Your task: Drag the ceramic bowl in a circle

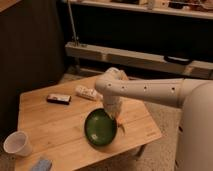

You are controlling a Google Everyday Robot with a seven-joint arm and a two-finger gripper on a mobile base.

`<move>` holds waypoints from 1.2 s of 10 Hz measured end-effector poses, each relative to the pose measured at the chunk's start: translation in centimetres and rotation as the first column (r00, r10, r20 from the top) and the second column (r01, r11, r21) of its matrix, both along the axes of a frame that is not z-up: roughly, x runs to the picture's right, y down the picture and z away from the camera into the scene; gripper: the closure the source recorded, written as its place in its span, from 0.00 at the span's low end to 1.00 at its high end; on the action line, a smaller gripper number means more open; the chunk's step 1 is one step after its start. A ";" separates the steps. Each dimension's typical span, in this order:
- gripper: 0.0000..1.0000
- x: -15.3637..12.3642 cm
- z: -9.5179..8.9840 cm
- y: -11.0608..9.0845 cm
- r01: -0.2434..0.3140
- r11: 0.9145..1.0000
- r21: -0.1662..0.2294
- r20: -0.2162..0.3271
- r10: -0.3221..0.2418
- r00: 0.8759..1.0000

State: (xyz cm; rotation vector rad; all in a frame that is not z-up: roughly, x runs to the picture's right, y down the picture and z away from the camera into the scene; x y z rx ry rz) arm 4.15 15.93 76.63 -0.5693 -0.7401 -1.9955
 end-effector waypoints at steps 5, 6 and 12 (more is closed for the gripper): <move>0.82 -10.0 0.1 5.4 -0.015 0.995 -0.096 0.171 0.031 0.985; 0.82 -12.2 1.0 5.0 -0.014 0.996 -0.094 0.211 0.033 0.977; 0.82 -21.6 8.8 -0.9 -0.014 1.000 -0.016 0.357 0.019 0.934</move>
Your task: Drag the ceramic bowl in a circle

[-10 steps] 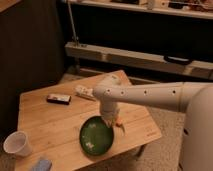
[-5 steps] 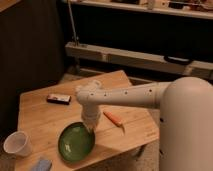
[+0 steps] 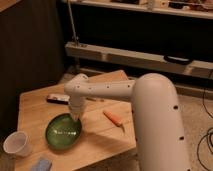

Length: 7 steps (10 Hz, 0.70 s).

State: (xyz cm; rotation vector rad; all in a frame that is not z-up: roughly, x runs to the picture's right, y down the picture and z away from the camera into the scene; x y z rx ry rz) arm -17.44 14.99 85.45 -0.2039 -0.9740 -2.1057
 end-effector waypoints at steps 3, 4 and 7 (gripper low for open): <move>0.82 2.1 2.5 -4.5 0.008 0.997 0.079 -0.051 -0.004 0.999; 0.82 3.2 2.7 -6.2 0.011 0.994 0.111 -0.076 -0.002 0.997; 0.82 8.0 1.9 -7.9 0.023 0.986 0.164 -0.182 0.008 0.983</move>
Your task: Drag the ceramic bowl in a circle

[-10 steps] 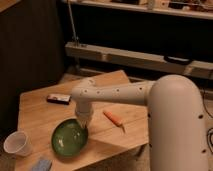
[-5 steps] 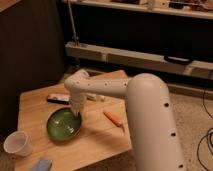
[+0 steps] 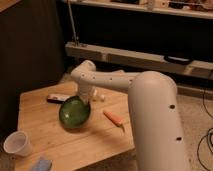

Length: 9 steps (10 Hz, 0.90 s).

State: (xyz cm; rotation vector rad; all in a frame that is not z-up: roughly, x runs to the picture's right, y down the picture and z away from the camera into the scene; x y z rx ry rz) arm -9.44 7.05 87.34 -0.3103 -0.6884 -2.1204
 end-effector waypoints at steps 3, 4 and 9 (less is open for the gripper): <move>0.82 7.1 -1.9 1.0 -0.018 1.000 0.012 -0.120 0.019 0.993; 0.82 9.2 -2.5 1.4 -0.019 1.000 0.008 -0.159 0.020 0.987; 0.82 14.3 -5.9 5.1 -0.011 0.992 -0.128 -0.191 -0.014 0.981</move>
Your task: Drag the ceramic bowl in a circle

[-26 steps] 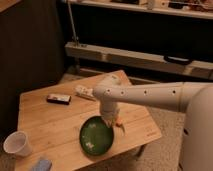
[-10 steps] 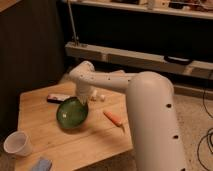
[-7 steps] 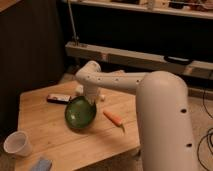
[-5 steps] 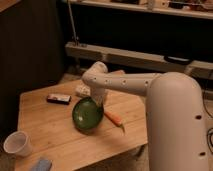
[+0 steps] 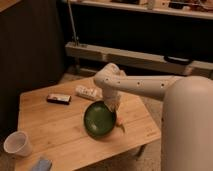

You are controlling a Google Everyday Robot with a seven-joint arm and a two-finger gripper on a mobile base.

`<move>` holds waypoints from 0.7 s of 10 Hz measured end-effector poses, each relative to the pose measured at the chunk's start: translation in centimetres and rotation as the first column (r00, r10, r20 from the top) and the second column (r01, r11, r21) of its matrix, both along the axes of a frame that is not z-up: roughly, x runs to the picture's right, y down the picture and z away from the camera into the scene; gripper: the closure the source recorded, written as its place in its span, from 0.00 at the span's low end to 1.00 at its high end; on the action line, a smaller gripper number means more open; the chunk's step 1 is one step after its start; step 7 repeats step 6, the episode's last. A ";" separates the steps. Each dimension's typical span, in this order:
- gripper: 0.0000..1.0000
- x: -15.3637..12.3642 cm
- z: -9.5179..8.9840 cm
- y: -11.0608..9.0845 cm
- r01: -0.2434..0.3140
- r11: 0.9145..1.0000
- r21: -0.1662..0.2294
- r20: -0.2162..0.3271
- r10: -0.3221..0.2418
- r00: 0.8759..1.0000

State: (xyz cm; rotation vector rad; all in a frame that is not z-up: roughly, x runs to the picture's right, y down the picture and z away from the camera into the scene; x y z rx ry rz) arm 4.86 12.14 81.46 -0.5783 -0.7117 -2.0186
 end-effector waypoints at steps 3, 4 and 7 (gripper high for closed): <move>0.82 -3.5 -2.7 5.5 0.017 0.993 -0.119 0.096 -0.006 0.995; 0.82 -4.3 -3.2 7.0 0.020 0.989 -0.147 0.119 -0.002 0.993; 0.82 -7.8 -3.6 9.8 0.019 0.976 -0.218 0.210 0.028 0.977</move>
